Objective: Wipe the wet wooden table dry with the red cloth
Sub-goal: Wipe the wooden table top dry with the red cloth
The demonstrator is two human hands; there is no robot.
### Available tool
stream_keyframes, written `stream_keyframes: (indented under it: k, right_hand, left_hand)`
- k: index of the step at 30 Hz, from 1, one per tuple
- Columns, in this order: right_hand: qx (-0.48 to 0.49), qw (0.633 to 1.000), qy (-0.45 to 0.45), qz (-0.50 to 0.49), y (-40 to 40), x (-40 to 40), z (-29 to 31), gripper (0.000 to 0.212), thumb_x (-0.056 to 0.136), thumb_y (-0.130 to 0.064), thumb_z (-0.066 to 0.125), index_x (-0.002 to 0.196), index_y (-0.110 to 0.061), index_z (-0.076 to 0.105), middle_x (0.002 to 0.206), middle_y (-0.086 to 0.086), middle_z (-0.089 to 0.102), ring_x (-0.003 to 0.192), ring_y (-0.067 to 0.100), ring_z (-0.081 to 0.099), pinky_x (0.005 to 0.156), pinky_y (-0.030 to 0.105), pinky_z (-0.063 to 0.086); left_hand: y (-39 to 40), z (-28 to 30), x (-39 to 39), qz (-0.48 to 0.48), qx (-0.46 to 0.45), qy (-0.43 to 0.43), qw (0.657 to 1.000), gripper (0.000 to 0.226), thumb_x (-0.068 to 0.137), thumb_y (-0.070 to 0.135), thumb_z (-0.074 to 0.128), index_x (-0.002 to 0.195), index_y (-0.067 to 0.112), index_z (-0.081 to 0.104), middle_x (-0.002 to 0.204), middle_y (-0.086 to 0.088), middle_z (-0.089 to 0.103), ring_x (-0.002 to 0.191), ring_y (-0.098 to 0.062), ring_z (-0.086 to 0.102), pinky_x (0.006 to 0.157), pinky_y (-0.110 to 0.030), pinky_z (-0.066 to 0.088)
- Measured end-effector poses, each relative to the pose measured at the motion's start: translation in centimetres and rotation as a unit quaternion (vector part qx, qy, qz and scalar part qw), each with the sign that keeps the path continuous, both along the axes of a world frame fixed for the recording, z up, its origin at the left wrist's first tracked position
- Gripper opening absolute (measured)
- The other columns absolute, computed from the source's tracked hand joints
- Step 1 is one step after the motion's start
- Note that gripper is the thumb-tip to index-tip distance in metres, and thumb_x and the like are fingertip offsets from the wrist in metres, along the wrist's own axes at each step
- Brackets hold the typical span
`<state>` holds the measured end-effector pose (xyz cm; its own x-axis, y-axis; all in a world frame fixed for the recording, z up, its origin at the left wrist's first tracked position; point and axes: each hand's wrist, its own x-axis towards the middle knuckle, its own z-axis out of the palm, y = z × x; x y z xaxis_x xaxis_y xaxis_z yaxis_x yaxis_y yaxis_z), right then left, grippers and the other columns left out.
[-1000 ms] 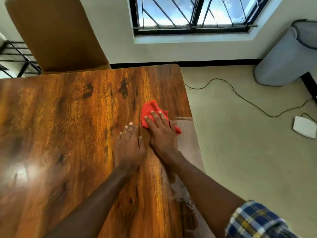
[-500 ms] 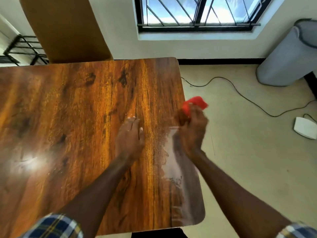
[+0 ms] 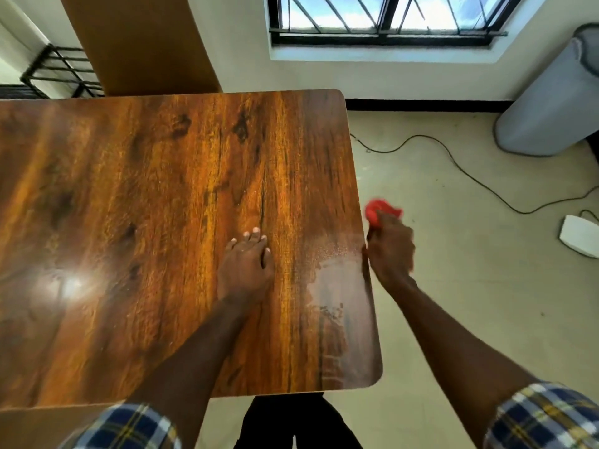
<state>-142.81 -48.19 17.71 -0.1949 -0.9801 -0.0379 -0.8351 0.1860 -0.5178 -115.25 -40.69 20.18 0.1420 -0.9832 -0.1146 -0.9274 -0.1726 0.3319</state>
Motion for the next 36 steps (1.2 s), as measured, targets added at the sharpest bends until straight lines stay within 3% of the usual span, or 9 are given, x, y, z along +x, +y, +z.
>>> stream_keyframes:
  k: [2, 4, 9, 13, 18, 25, 27, 32, 36]
  right_hand:
    - [0.0, 0.977, -0.099, -0.189, 0.7, -1.8, 0.3, 0.037, 0.087, -0.013, 0.056, 0.117, -0.025, 0.075, 0.107, 0.005, 0.076, 0.101, 0.036, 0.071, 0.068, 0.029, 0.057]
    - [-0.063, 0.957, -0.121, -0.256, 2.4, -1.5, 0.9, 0.041, 0.091, -0.005, 0.054, 0.122, -0.024, 0.075, 0.111, 0.008, 0.077, 0.101, 0.033, 0.072, 0.081, 0.037, 0.062]
    - [-0.069, 0.994, -0.066, 0.061, 8.2, 9.6, 2.7, 0.061, 0.098, -0.024, 0.053, 0.158, -0.027, 0.047, 0.162, 0.001, 0.047, 0.143, 0.028, 0.043, 0.116, 0.042, 0.039]
    - [-0.009, 0.965, 0.046, 0.258, 10.5, 13.1, 0.4, 0.062, 0.1, -0.047, 0.047, 0.16, -0.032, 0.044, 0.169, 0.001, 0.04, 0.152, 0.035, 0.036, 0.113, 0.06, 0.04]
    - [-0.047, 0.978, 0.097, 0.179, 9.2, 4.3, -0.8, 0.056, 0.099, -0.038, 0.05, 0.155, -0.03, 0.049, 0.163, -0.001, 0.046, 0.134, 0.034, 0.043, 0.095, 0.045, 0.042]
    - [-0.083, 0.996, 0.01, -0.038, 12.7, -0.4, 1.8, 0.056, 0.092, -0.014, 0.045, 0.146, -0.017, 0.061, 0.148, 0.006, 0.059, 0.114, 0.038, 0.051, 0.088, 0.03, 0.03]
    - [-0.096, 0.995, -0.01, 0.001, 15.0, 3.7, 3.0, 0.059, 0.094, -0.016, 0.05, 0.153, -0.019, 0.053, 0.157, 0.003, 0.051, 0.124, 0.034, 0.046, 0.095, 0.028, 0.031]
    - [0.014, 0.965, 0.057, 0.257, 18.9, 14.2, 1.1, 0.061, 0.106, -0.042, 0.049, 0.164, -0.031, 0.035, 0.176, -0.002, 0.025, 0.162, 0.032, 0.017, 0.124, 0.063, 0.024]
    - [-0.003, 0.965, 0.083, 0.247, 17.9, 11.5, 0.3, 0.059, 0.106, -0.043, 0.047, 0.163, -0.035, 0.034, 0.175, -0.003, 0.026, 0.164, 0.028, 0.014, 0.128, 0.064, 0.016]
  left_hand:
    - [0.1, -0.2, 0.1, 0.001, -0.002, 0.002, 1.0, 0.046, 0.105, 0.029, 0.048, 0.145, 0.009, 0.058, 0.156, -0.009, 0.05, 0.147, -0.023, 0.046, 0.126, -0.043, 0.028]
    - [0.2, -0.4, 0.1, -0.001, -0.008, 0.01, 1.0, 0.047, 0.104, 0.028, 0.049, 0.146, 0.009, 0.058, 0.157, -0.009, 0.049, 0.148, -0.024, 0.045, 0.127, -0.042, 0.027]
    - [0.3, -0.2, 0.4, -0.007, -0.006, 0.024, 1.0, 0.048, 0.103, 0.025, 0.049, 0.147, 0.009, 0.056, 0.159, -0.01, 0.046, 0.15, -0.024, 0.042, 0.127, -0.042, 0.024]
    - [0.3, -0.6, 1.1, -0.028, 0.0, 0.03, 0.999, 0.049, 0.102, 0.024, 0.048, 0.149, 0.011, 0.055, 0.161, -0.009, 0.044, 0.151, -0.024, 0.04, 0.127, -0.046, 0.026]
    - [0.4, -1.1, 2.1, -0.058, 0.002, 0.042, 0.997, 0.049, 0.104, 0.021, 0.047, 0.151, 0.011, 0.051, 0.163, -0.007, 0.041, 0.152, -0.024, 0.038, 0.127, -0.049, 0.026]
    - [4.2, -0.5, 1.9, -0.036, 0.009, 0.08, 0.996, 0.052, 0.108, 0.026, 0.036, 0.158, 0.013, 0.041, 0.169, -0.006, 0.031, 0.158, -0.025, 0.024, 0.128, -0.051, 0.021]
    - [7.7, -0.4, 1.2, -0.017, -0.032, 0.081, 0.996, 0.052, 0.108, 0.029, 0.034, 0.157, 0.014, 0.041, 0.167, -0.007, 0.035, 0.157, -0.023, 0.026, 0.128, -0.05, 0.022]
    - [14.1, -0.8, 0.1, -0.02, 0.003, 0.055, 0.998, 0.063, 0.107, 0.044, 0.017, 0.161, 0.016, 0.033, 0.169, -0.005, 0.031, 0.158, -0.02, 0.023, 0.13, -0.046, 0.011]
    - [14.0, -1.3, 1.9, -0.056, 0.021, 0.04, 0.997, 0.061, 0.106, 0.042, 0.022, 0.159, 0.017, 0.04, 0.168, -0.003, 0.034, 0.156, -0.019, 0.029, 0.129, -0.05, 0.014]
